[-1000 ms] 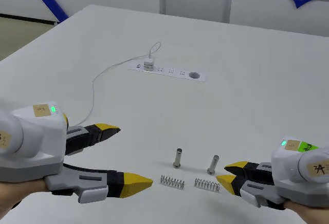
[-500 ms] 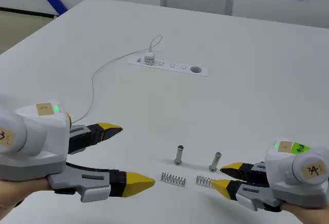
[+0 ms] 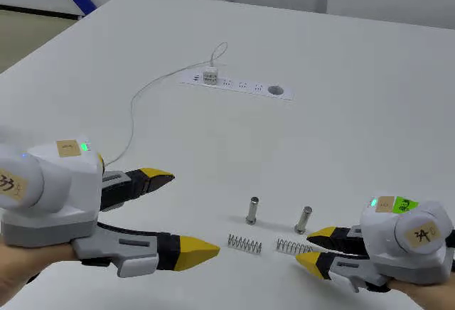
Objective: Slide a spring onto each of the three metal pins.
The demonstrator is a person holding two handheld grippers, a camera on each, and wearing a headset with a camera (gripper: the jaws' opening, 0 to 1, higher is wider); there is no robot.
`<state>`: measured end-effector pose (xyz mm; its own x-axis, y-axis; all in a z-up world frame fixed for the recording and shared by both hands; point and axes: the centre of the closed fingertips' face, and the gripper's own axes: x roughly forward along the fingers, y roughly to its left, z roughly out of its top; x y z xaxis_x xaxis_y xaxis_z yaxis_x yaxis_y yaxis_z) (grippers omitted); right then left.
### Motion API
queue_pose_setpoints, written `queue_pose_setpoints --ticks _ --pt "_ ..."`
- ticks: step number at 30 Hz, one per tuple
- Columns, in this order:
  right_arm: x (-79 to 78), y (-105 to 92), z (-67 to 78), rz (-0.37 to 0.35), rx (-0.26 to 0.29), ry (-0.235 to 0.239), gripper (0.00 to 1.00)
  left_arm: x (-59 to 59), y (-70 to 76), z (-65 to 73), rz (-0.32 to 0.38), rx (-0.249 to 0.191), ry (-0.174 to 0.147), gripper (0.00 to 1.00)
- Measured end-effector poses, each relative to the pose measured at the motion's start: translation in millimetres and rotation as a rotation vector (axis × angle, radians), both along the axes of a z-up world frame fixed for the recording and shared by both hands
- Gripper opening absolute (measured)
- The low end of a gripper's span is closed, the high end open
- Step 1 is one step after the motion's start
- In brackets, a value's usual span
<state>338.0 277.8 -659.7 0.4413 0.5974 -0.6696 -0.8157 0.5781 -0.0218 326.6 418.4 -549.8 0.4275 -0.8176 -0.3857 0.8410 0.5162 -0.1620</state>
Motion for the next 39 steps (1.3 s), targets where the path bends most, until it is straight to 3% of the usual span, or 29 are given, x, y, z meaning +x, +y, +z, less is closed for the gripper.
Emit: queue_pose_setpoints --ticks 6,11,22,25,34,37,39 --pt "2.4 2.3 -8.8 0.017 -0.007 0.03 0.17 -0.4 1.3 -1.8 -0.002 0.005 0.005 0.81" --pt "-1.8 -3.9 -17.6 0.009 -0.008 0.069 0.14 3.8 4.0 2.3 0.017 -0.019 0.006 0.81" --pt "0.0 -0.8 -18.1 0.013 -0.04 0.064 0.1 1.5 -4.2 2.6 -0.01 -0.015 -0.002 0.81" --pt "-2.8 -3.3 -11.7 0.005 -0.031 0.066 0.1 -2.7 -9.6 0.9 -0.035 0.002 -0.007 0.81" --pt "-3.8 -4.3 14.5 0.0 -0.005 0.027 0.1 -1.9 -18.5 5.5 -0.056 -0.009 -0.02 0.8" --pt "-3.6 -6.0 27.0 0.005 0.003 0.006 0.1 -2.8 -22.0 8.4 -0.071 -0.003 -0.034 0.8" --pt "-2.8 -4.6 38.5 0.026 0.001 -0.035 0.1 -2.6 -24.7 10.8 -0.075 -0.006 -0.042 0.8"
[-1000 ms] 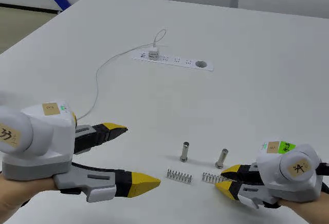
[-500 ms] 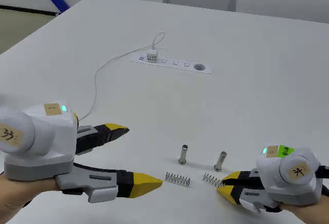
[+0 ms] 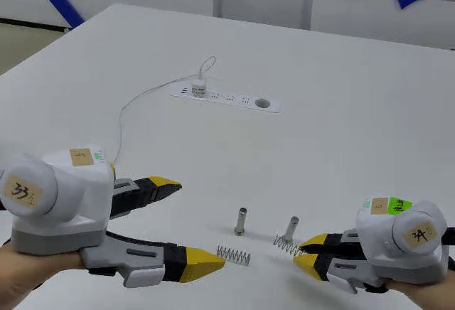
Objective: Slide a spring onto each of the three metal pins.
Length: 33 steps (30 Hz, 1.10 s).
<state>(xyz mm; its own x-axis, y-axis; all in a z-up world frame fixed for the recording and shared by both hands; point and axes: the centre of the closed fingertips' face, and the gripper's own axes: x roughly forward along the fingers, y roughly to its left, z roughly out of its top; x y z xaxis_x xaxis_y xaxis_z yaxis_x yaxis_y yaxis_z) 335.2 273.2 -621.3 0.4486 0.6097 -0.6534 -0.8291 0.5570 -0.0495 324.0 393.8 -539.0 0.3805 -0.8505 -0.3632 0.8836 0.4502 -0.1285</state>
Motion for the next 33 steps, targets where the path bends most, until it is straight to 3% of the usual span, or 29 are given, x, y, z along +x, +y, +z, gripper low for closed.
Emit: queue_pose_setpoints --ticks 5,9,13,18,26,30,33 --pt "-8.1 7.5 25.9 0.051 0.006 -0.039 0.1 -0.6 -9.5 5.3 -0.02 -0.009 -0.016 0.79" --pt "-14.0 15.0 44.0 0.084 0.013 -0.066 0.1 -6.7 -21.3 14.8 -0.056 -0.051 -0.027 0.79" --pt "-20.5 18.1 49.0 0.141 -0.043 -0.094 0.1 -10.7 -29.0 13.4 -0.089 -0.031 -0.035 0.77" --pt "-30.6 26.4 59.3 0.181 -0.04 -0.1 0.1 -16.5 -40.7 21.4 -0.134 -0.058 -0.043 0.71" --pt "-42.9 44.0 78.6 0.26 -0.022 -0.126 0.1 -25.4 -52.1 17.6 -0.214 -0.028 -0.051 0.61" --pt "-48.4 48.0 79.0 0.297 -0.044 -0.133 0.1 -29.5 -55.2 17.9 -0.238 -0.028 -0.048 0.54" --pt "-52.9 50.9 79.2 0.316 -0.048 -0.13 0.1 -32.0 -56.5 13.4 -0.258 0.004 -0.059 0.49"
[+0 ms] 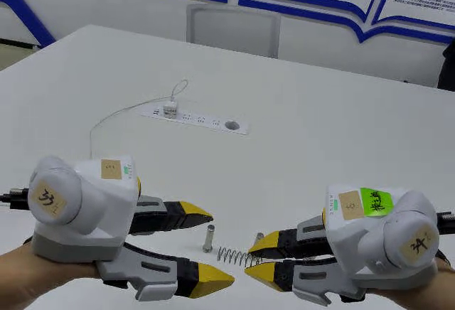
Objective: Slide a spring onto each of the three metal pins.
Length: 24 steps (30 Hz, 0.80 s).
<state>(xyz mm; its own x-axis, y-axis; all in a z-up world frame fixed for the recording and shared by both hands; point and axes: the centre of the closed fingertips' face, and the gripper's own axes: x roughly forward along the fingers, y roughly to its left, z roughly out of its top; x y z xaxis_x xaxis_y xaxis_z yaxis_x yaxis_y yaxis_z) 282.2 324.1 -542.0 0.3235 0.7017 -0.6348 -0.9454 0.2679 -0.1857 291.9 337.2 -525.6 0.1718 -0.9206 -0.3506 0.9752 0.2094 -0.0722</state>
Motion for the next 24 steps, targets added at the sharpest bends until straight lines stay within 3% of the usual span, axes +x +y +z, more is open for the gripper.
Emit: queue_pose_setpoints --ticks 9,14,24 --pt "-8.3 5.3 -0.9 0.042 -0.014 0.001 0.1 -10.4 -4.2 -7.6 -0.059 0.049 -0.021 0.32" --pt "-9.0 5.8 1.8 0.048 -0.013 -0.001 0.1 -12.2 -7.1 -5.9 -0.074 0.042 -0.015 0.26" --pt "-8.9 6.9 6.2 0.059 -0.017 -0.004 0.1 -17.3 -10.8 -12.2 -0.124 0.092 -0.04 0.14"
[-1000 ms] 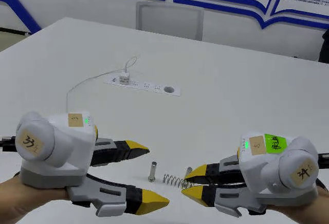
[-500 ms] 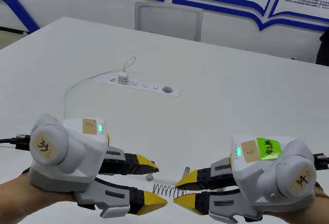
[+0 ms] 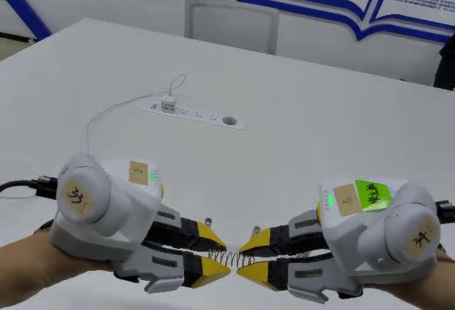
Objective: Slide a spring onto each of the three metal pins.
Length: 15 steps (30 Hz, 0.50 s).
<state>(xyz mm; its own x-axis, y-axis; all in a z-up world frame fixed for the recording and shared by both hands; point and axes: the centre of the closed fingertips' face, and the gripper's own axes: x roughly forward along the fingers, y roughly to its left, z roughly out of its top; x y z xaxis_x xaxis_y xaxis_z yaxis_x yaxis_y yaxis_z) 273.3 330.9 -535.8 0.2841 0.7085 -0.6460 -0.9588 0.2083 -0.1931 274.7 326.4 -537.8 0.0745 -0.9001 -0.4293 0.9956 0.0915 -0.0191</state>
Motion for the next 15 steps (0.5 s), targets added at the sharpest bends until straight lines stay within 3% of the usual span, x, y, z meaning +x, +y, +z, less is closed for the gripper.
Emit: queue_pose_setpoints --ticks 4,9,15 --pt "0.3 -0.1 -0.9 0.002 -0.008 0.0 0.1 1.1 0.4 -2.4 -0.002 0.022 -0.025 0.12" --pt "1.9 -0.9 1.9 0.009 -0.007 -0.023 0.11 0.7 0.3 2.3 -0.003 0.009 -0.066 0.11" --pt "3.4 -1.7 4.1 -0.005 0.017 -0.02 0.12 0.2 -0.6 3.9 -0.005 -0.006 -0.066 0.1"
